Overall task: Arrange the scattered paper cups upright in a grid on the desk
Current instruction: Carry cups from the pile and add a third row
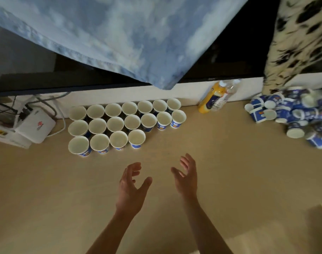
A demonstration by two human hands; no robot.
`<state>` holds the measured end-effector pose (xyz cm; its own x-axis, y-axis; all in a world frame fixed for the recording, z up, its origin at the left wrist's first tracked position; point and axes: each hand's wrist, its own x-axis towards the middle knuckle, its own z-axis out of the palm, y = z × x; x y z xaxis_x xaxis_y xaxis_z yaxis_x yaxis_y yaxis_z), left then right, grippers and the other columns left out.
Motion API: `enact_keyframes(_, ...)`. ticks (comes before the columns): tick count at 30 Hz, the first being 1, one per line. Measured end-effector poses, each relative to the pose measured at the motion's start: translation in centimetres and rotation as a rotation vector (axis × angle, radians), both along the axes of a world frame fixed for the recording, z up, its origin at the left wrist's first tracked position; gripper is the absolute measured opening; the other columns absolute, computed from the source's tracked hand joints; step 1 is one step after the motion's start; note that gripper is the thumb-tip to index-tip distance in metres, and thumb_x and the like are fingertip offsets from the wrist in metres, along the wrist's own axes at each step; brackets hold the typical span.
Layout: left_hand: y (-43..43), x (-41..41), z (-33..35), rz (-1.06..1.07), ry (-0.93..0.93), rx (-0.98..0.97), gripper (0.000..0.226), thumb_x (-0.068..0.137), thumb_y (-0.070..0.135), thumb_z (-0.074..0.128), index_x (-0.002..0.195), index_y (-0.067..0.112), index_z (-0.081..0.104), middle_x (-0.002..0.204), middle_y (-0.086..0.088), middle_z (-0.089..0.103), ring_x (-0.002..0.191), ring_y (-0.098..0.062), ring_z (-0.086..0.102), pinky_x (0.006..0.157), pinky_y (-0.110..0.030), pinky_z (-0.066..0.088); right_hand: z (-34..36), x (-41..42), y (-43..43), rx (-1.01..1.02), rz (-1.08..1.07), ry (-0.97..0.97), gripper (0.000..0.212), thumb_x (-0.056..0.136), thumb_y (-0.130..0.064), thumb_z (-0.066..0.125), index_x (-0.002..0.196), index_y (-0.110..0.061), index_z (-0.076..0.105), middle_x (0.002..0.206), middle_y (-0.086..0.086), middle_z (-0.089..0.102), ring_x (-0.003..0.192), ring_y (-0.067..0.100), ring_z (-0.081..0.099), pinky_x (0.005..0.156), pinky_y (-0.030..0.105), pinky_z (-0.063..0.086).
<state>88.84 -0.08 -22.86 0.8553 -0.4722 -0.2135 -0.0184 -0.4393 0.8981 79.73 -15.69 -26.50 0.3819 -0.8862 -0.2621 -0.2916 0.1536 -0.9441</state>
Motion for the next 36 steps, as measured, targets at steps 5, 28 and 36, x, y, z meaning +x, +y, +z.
enact_keyframes(5,-5.6,-3.4,3.9,-0.102,-0.062,-0.093,0.045,0.083,0.021,0.080,0.123,0.021,0.059,0.115,0.014,0.065,0.106,0.002,0.060,0.085,-0.026,0.051,4.2,-4.7,-2.0,-0.002,-0.113,-0.130,0.068,0.085,0.009,0.071,0.142,-0.015,0.044,0.132,0.003,0.058,0.123,0.010,0.056,0.098,0.032,0.051)
enact_keyframes(28,-28.9,-37.8,13.4,-0.346,-0.057,-0.360,0.028,0.089,0.019,0.075,0.112,0.029,0.063,0.113,0.011,0.069,0.103,0.001,0.063,0.090,-0.034,0.054,14.4,-39.3,-19.0,0.005,-0.249,-0.436,0.049,0.084,0.006,0.074,0.122,-0.020,0.058,0.124,0.004,0.062,0.109,0.017,0.065,0.085,0.026,0.052)
enact_keyframes(36,-35.6,-41.2,11.5,-0.420,-0.015,-0.306,0.024,0.089,0.023,0.074,0.108,0.032,0.063,0.112,0.016,0.069,0.102,0.000,0.064,0.092,-0.036,0.054,12.0,-44.4,-24.3,0.032,-0.281,-0.317,0.044,0.086,-0.001,0.076,0.120,-0.022,0.060,0.124,0.001,0.063,0.109,0.015,0.066,0.100,0.038,0.052)
